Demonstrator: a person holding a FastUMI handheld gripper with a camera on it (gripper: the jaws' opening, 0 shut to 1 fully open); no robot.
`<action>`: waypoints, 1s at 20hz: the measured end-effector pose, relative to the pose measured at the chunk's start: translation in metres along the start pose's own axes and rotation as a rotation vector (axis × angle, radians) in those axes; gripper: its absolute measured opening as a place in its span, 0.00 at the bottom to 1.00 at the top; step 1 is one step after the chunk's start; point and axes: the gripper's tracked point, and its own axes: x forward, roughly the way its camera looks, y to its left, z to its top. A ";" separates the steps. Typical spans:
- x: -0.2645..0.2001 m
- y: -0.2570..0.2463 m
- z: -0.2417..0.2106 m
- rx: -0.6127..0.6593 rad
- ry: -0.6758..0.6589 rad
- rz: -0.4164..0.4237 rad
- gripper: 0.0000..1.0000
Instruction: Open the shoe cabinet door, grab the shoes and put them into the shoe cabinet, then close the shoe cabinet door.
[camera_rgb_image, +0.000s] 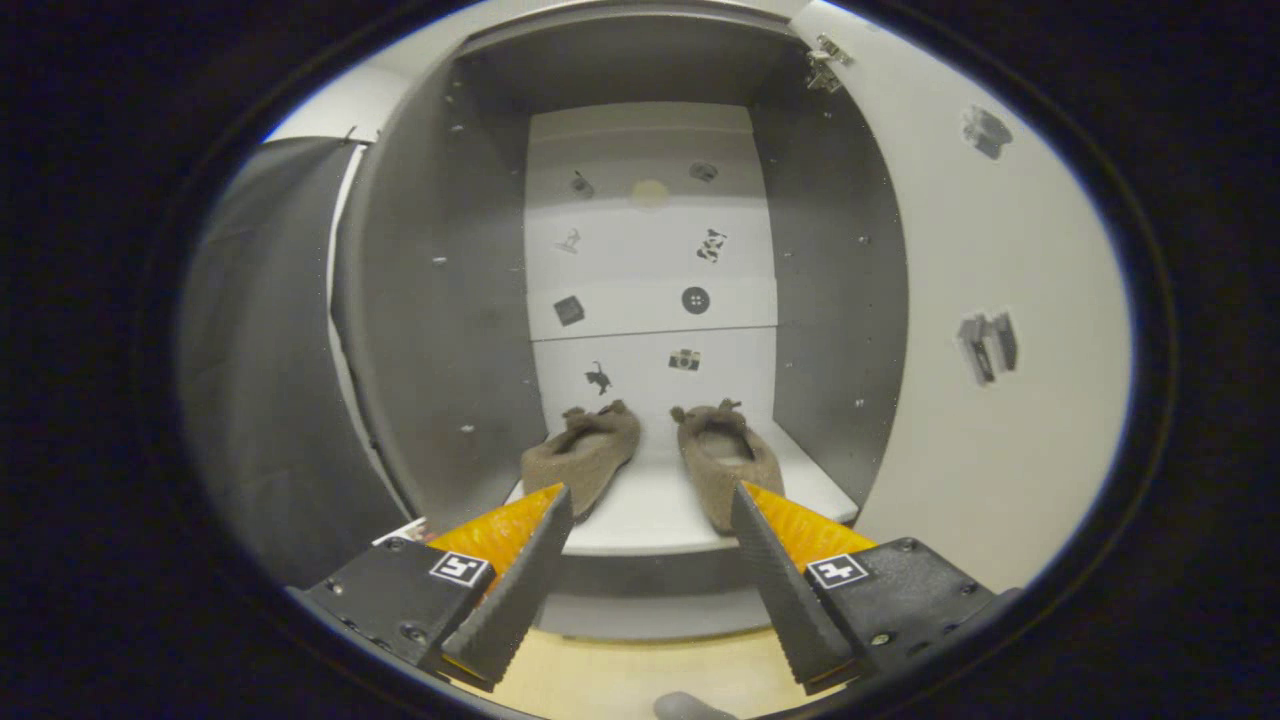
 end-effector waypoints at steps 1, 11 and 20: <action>-0.018 0.004 -0.004 -0.016 -0.001 0.018 1.00; -0.220 -0.012 -0.014 -0.039 -0.052 0.083 1.00; -0.349 -0.129 0.000 -0.052 -0.118 -0.034 1.00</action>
